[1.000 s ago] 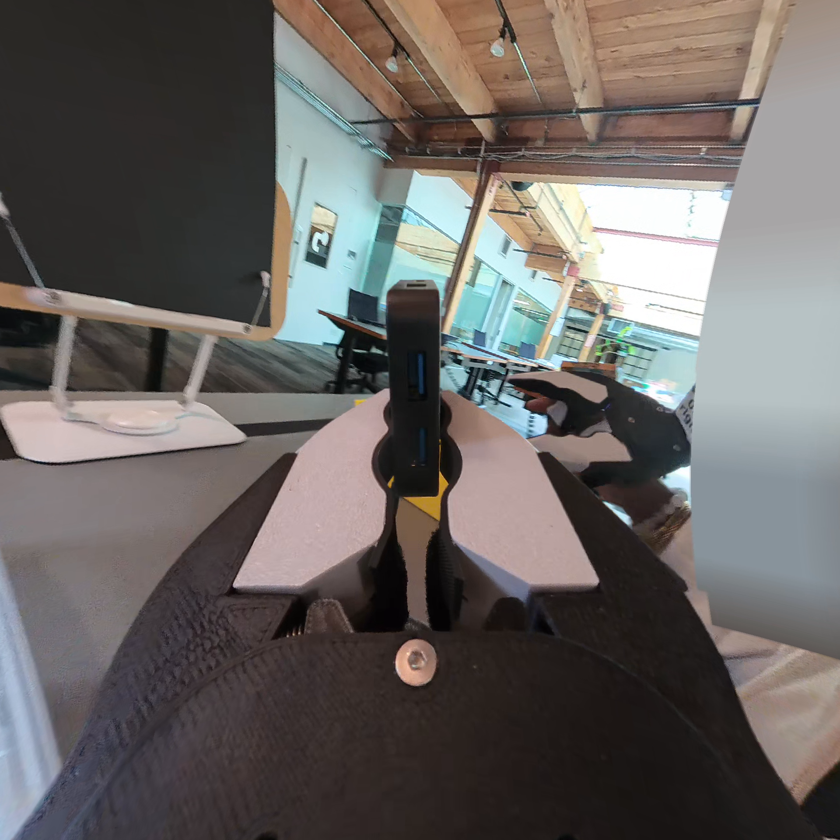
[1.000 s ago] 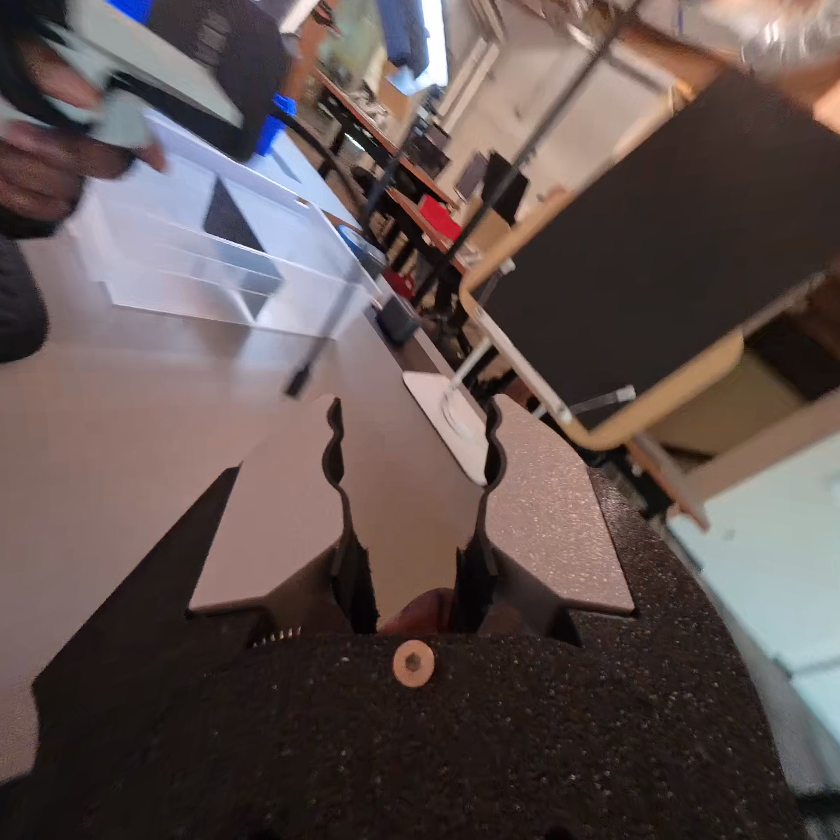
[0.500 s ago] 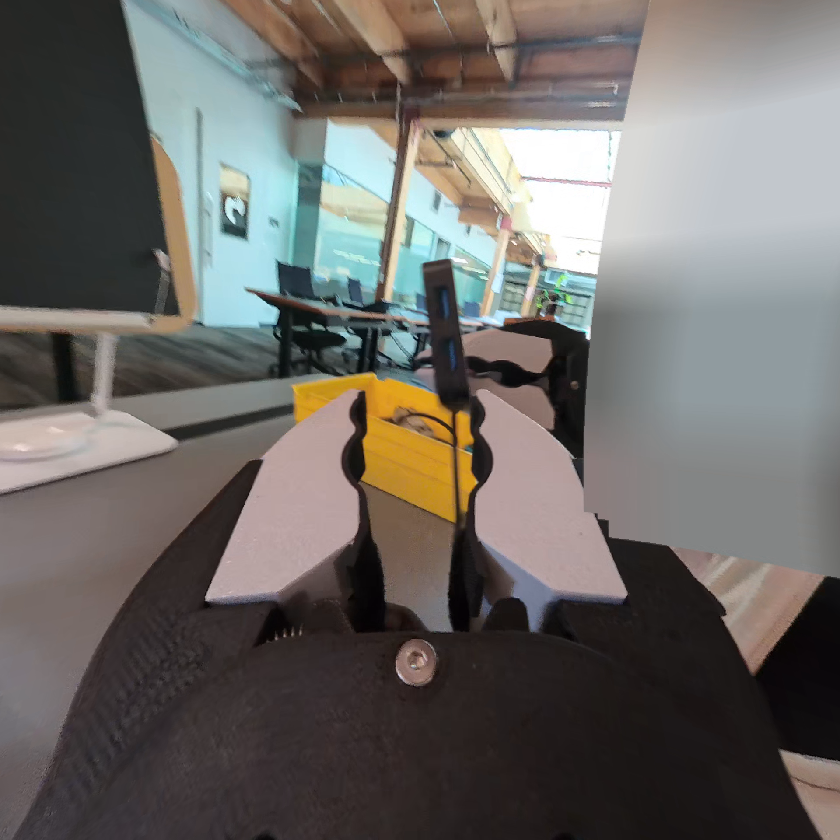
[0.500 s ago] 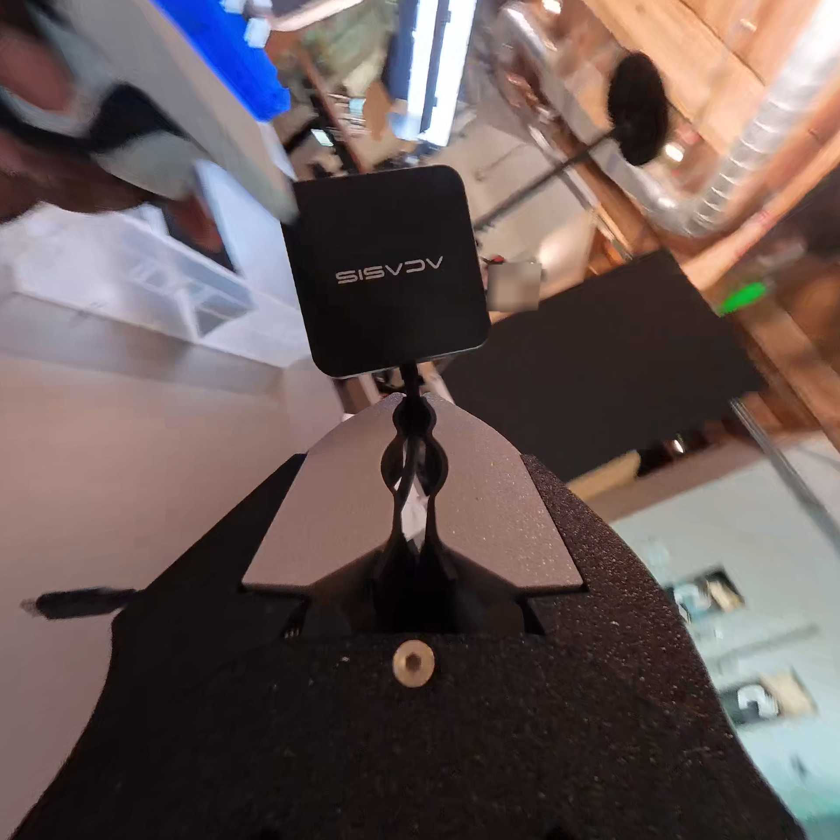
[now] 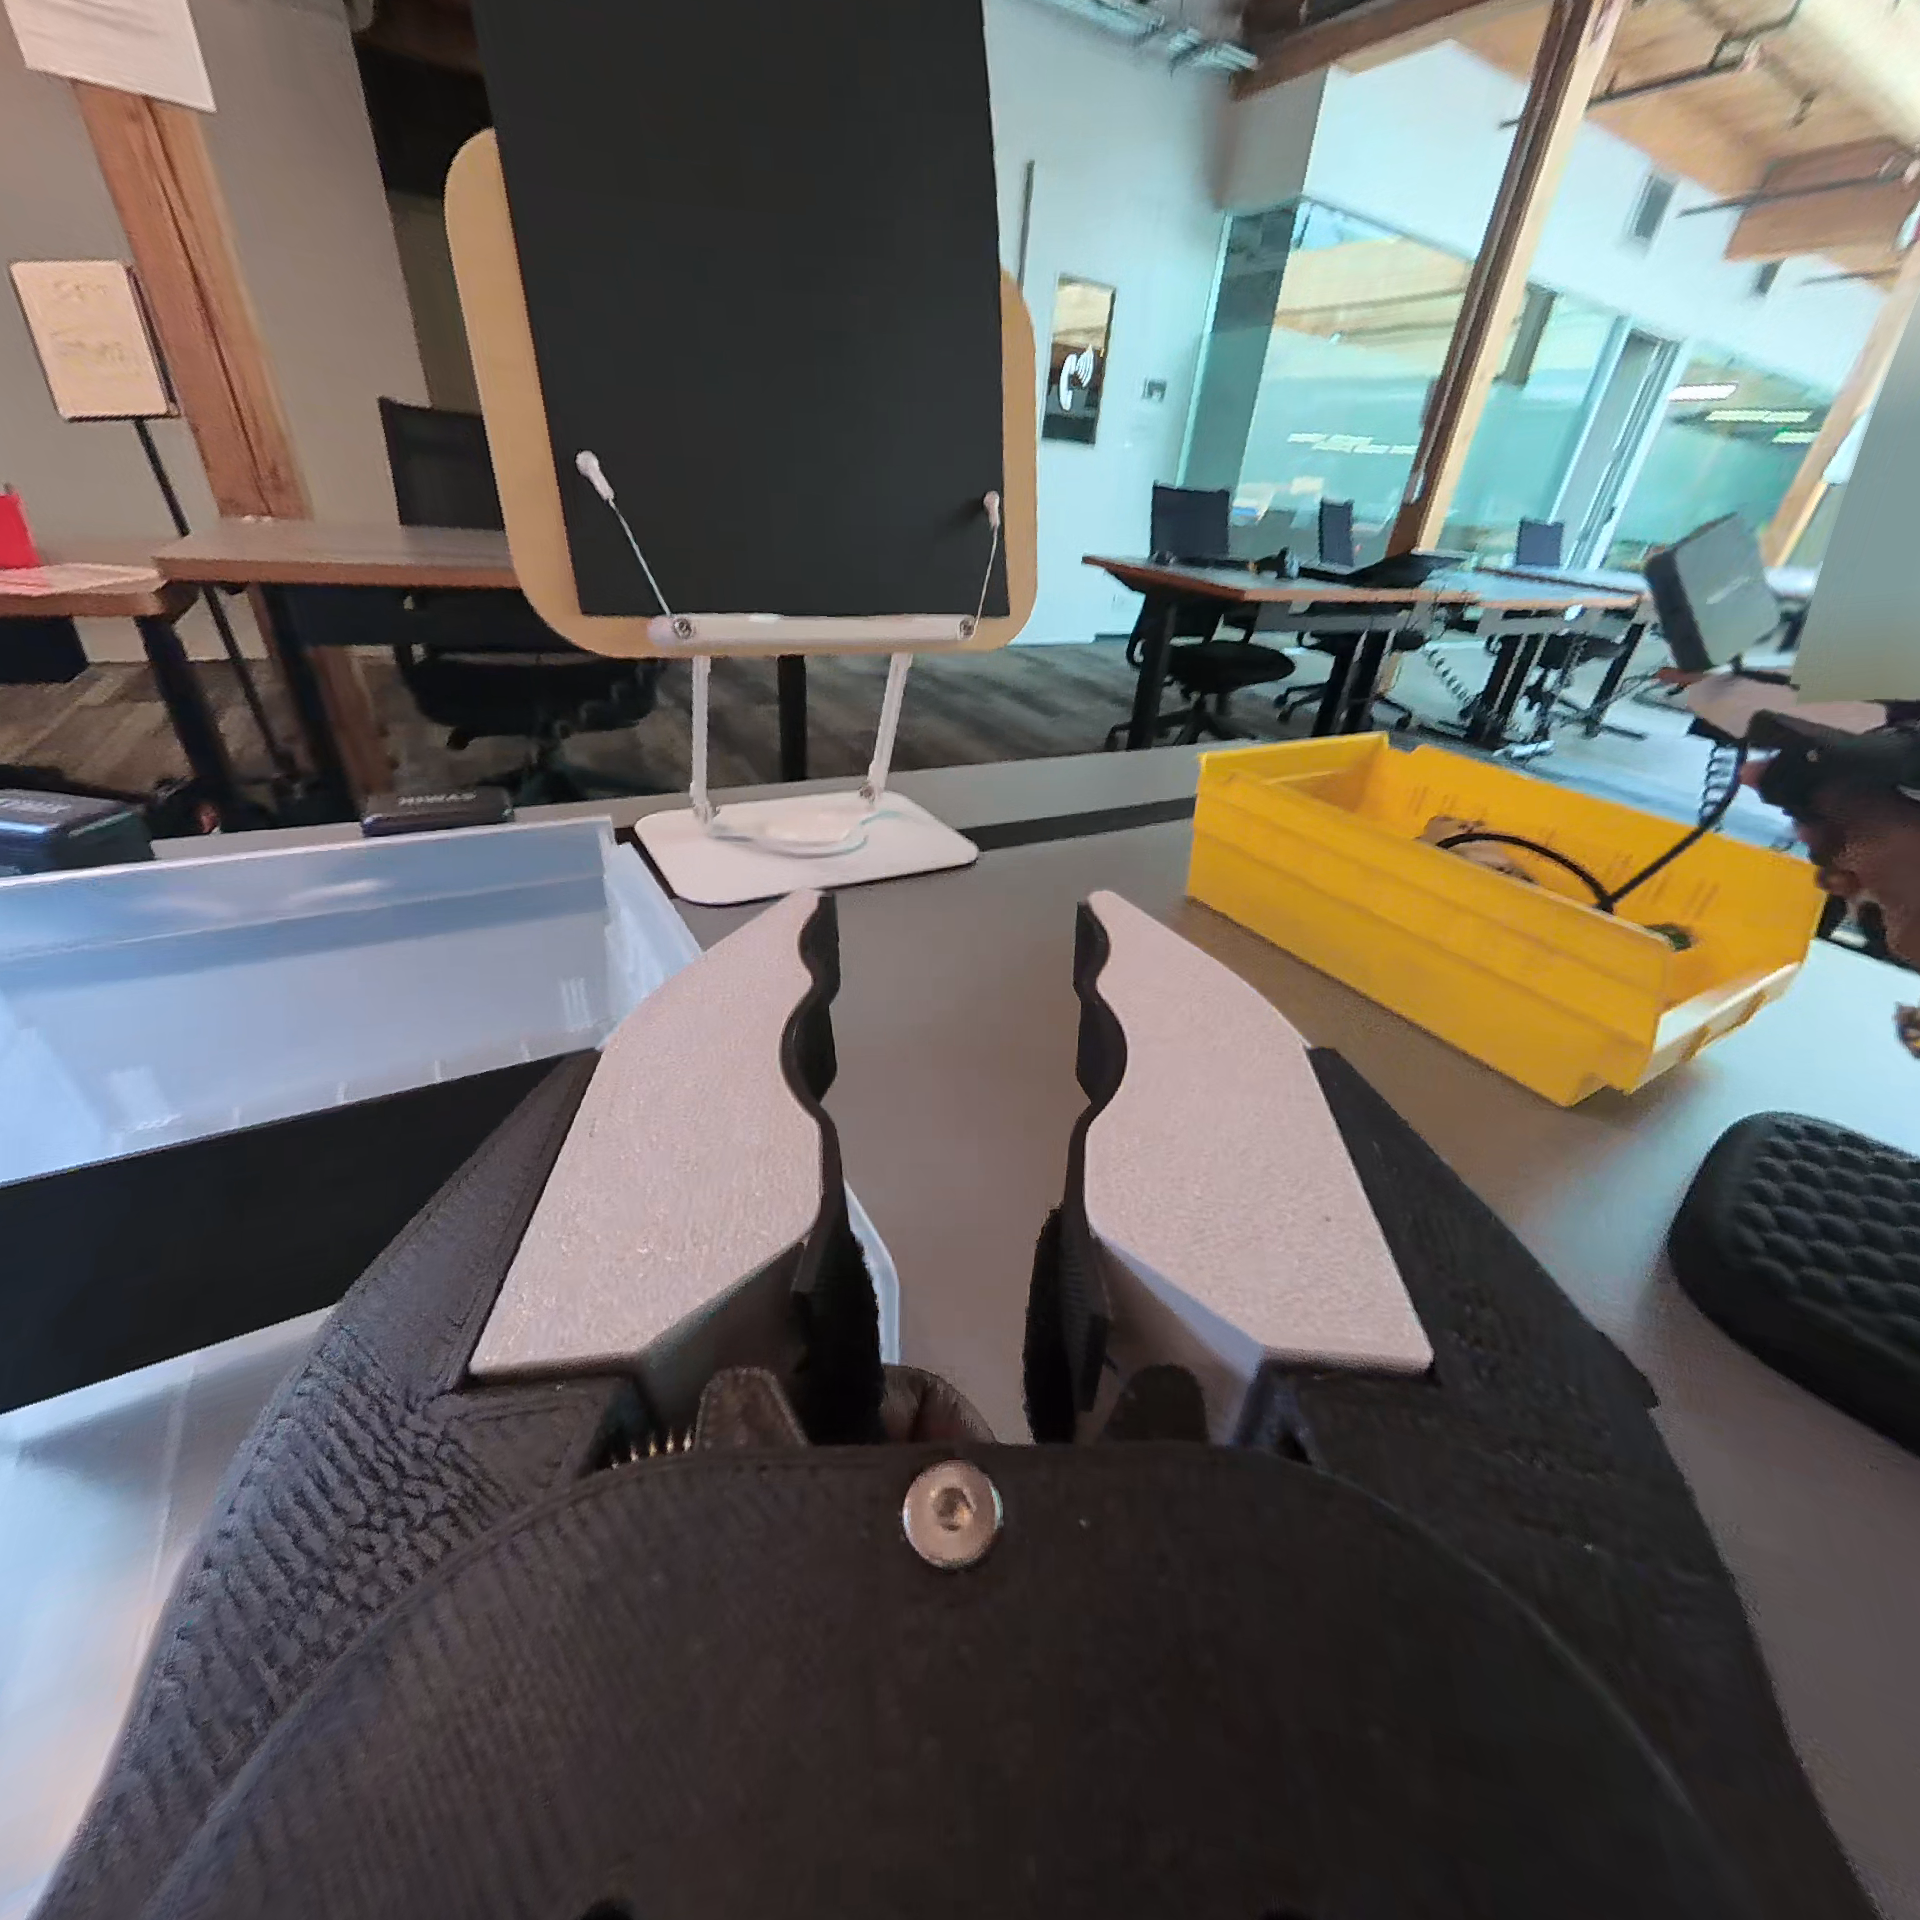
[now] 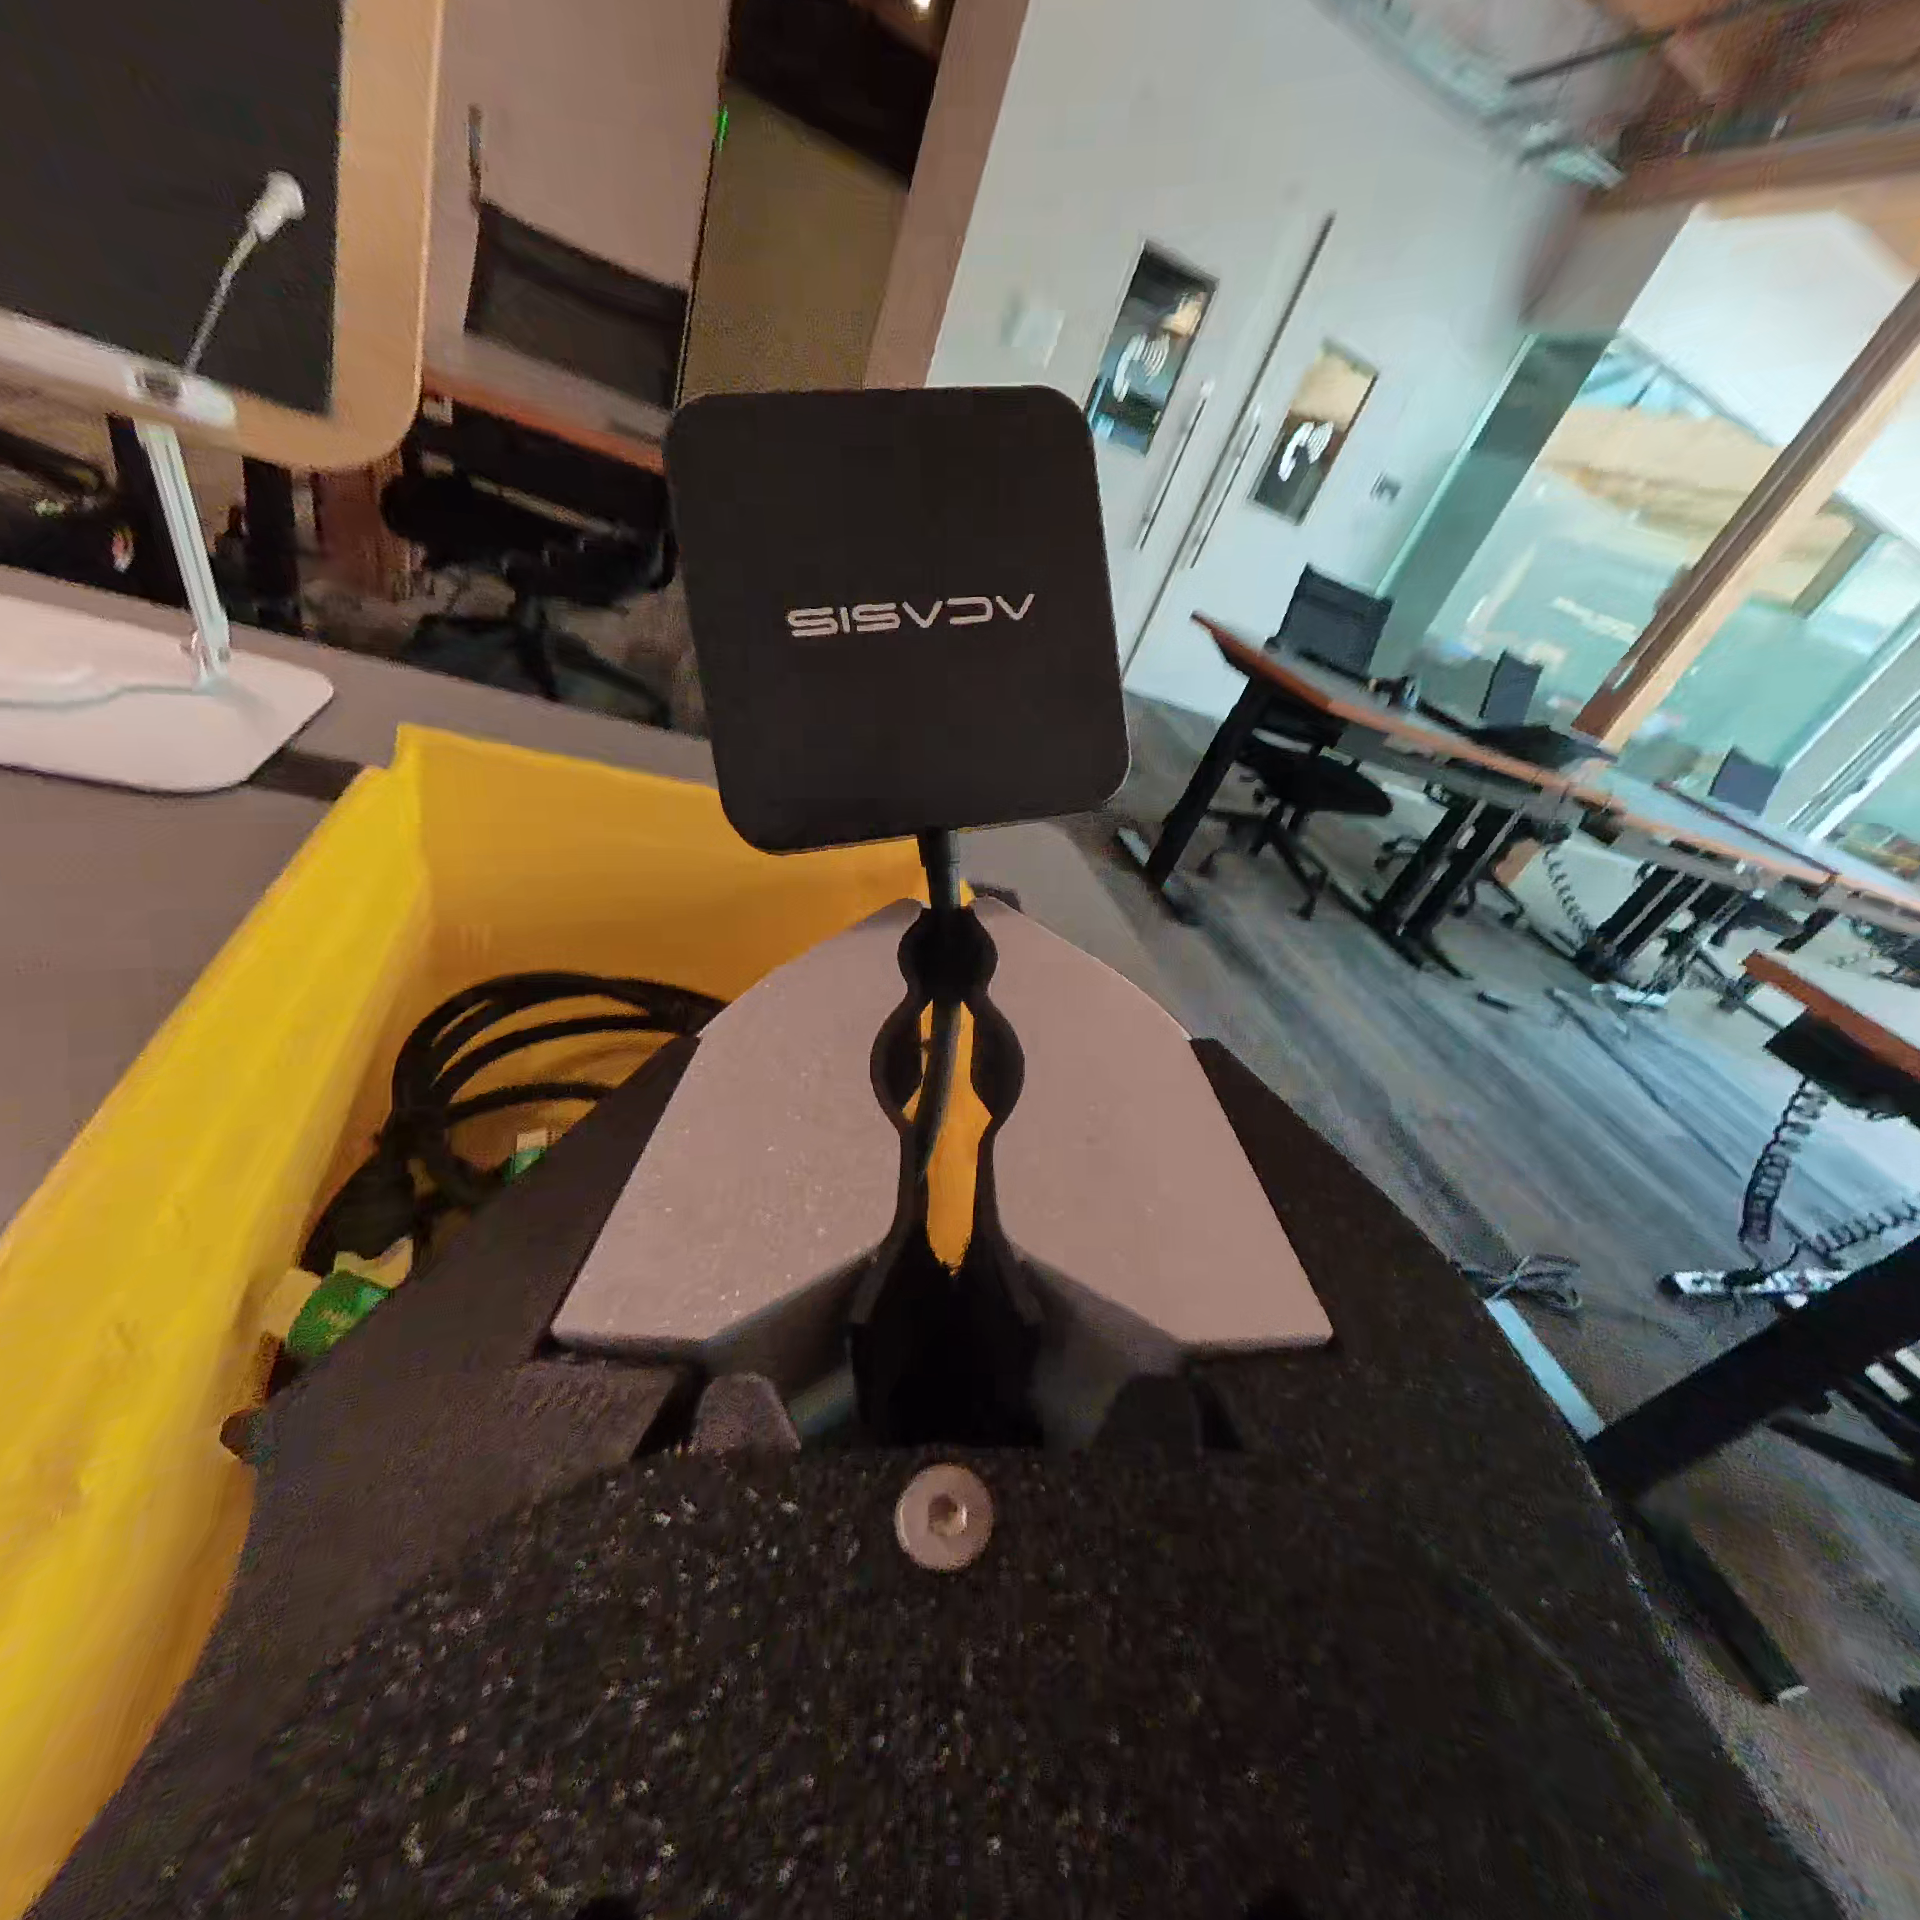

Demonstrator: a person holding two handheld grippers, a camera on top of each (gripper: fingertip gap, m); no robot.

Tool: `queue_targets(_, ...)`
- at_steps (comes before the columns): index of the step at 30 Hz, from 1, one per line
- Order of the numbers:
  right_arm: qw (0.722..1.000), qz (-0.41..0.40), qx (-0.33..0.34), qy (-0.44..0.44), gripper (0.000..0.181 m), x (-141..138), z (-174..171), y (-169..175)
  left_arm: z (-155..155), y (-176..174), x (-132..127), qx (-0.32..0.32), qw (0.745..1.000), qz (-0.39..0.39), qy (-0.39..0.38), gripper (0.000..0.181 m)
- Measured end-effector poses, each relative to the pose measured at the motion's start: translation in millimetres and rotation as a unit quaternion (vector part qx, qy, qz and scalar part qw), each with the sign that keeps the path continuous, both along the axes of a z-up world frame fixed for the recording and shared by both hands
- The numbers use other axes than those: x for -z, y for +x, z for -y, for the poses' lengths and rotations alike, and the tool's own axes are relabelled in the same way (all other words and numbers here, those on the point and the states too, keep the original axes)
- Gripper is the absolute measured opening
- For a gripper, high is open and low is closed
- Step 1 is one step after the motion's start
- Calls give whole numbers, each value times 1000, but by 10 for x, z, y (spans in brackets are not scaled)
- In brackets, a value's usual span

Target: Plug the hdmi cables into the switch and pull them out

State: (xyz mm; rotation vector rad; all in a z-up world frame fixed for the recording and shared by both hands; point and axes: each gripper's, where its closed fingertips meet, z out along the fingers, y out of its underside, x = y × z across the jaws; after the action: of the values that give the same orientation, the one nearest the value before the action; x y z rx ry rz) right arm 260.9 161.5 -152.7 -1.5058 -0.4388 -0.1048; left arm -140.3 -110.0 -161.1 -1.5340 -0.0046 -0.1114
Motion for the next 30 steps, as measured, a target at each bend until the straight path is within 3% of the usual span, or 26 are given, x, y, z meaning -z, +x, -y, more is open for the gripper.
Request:
queue_targets(4,979,39,-45,-194,6,700,-124,-165,-14,-13,65,-11,999,-22,-22,43)
queue_targets(6,966,50,-73,-243,20,893,-94,-259,-33,-33,123,-22,998,-35,-39,43)
queue_targets(11,978,4,-88,-187,56,651,103,-364,-72,-129,369,-62,990,-68,-105,47)
queue_targets(14,974,-99,-159,-128,75,376,395,-600,-111,-150,523,-82,984,-83,-132,70)
queue_targets(16,958,-190,-193,-94,73,234,601,-695,-127,-171,644,-96,980,-83,-152,83)
queue_targets(18,949,-208,-210,-115,71,345,756,-806,-137,-192,775,-107,976,-79,-173,86)
queue_targets(21,952,-88,-208,-208,81,863,901,-1003,-155,-153,1002,-99,969,-65,-216,84)
queue_targets(22,953,-45,-198,-224,79,1008,921,-1026,-159,-147,1071,-99,967,-65,-228,79)
queue_targets(25,955,20,-190,-226,33,1183,961,-1108,-154,-182,1161,-111,961,-75,-241,47)
queue_targets(27,966,50,-150,-202,11,1169,896,-1046,-133,-252,1145,-128,958,-92,-241,21)
queue_targets(30,964,116,-157,-181,10,1162,901,-1090,-134,-227,1146,-118,957,-102,-243,18)
